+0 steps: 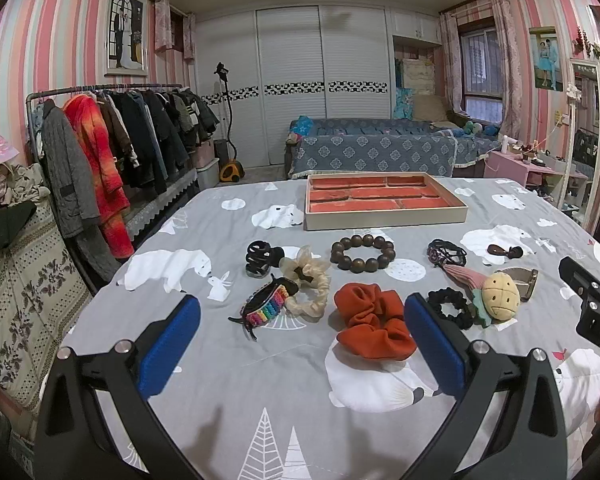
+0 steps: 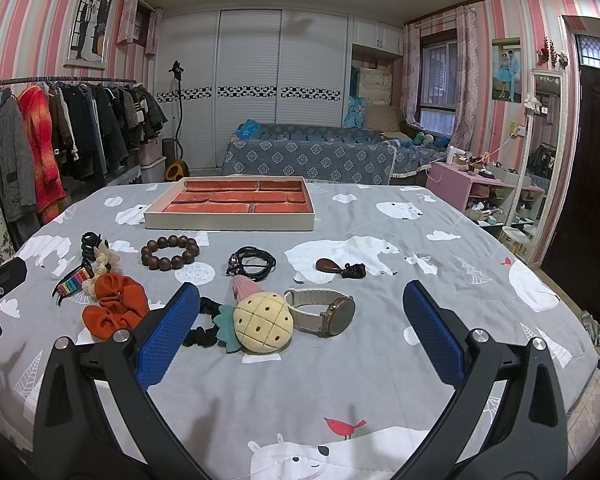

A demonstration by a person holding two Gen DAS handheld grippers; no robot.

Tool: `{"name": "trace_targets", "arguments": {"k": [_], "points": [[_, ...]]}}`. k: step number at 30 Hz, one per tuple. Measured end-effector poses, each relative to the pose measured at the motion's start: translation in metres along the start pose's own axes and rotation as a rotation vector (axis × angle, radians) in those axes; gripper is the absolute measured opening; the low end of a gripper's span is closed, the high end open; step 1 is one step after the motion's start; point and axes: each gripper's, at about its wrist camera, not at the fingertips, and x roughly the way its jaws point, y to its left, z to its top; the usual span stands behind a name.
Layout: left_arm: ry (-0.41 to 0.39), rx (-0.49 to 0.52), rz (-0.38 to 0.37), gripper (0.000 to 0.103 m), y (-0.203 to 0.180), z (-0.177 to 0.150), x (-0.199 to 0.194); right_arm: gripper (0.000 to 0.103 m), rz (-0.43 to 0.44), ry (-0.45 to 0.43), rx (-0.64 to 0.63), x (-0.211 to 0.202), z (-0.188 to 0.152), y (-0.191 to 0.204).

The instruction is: Organize jewelry

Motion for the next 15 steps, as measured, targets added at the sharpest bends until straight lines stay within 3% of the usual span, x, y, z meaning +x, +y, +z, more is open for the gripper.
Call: {"name": "trace_targets", "arguments": {"k": [15], "points": [[0.021, 0.008, -0.014, 0.099, -0.0092, -0.0056, 0.0091, 0.098, 0.004, 0.004, 0.007, 0.0006, 0.0002, -0.005]]}}
